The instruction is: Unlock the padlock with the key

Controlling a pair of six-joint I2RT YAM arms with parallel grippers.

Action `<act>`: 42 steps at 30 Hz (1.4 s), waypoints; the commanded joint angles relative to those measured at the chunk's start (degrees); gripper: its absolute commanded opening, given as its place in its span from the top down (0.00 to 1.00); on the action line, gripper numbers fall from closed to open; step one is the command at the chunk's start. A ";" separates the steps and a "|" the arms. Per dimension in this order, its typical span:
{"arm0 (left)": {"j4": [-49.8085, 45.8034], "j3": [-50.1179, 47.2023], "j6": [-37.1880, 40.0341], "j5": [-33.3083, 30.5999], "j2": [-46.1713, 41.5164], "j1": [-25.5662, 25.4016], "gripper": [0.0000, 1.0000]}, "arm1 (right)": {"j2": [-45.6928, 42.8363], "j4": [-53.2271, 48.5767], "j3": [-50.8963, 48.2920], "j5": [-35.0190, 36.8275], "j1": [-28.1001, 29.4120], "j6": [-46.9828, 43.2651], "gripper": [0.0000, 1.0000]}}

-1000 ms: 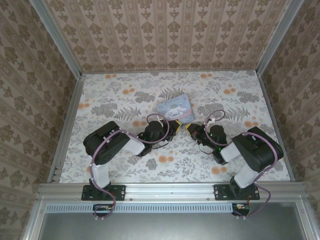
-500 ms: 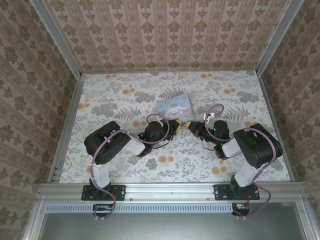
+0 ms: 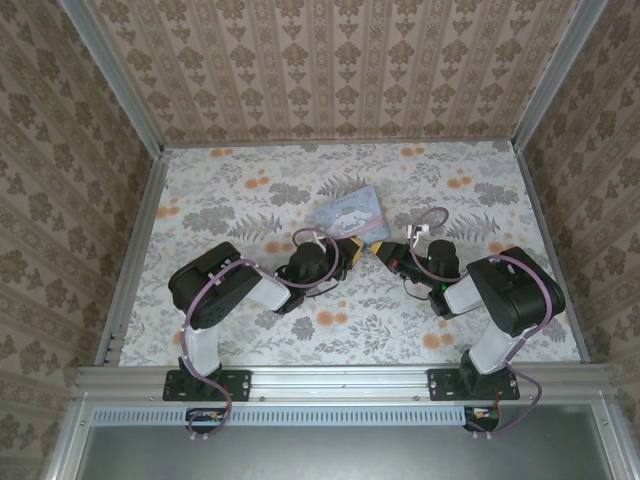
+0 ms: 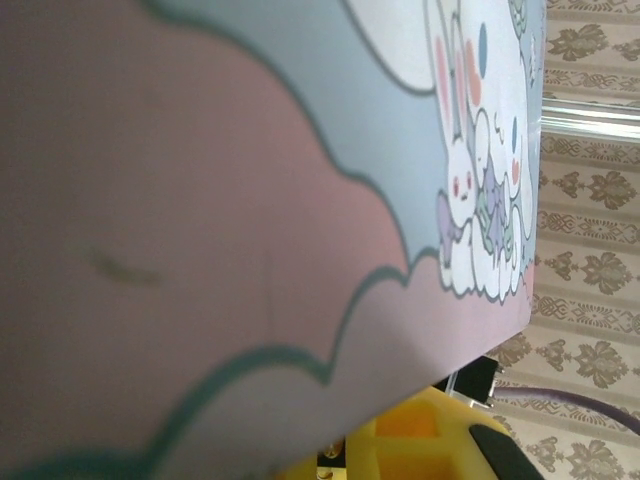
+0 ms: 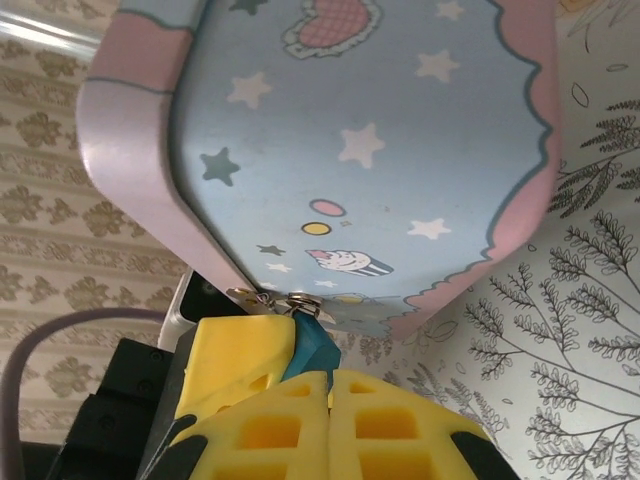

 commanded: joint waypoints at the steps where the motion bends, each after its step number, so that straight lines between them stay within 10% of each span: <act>1: 7.98 1.75 -1.16 13.68 -0.81 -4.80 1.00 | -0.50 4.12 1.95 1.57 3.26 7.95 1.00; 42: -12.38 1.36 17.91 17.74 -7.28 -1.35 1.00 | 0.38 3.95 3.36 2.03 6.32 10.81 1.00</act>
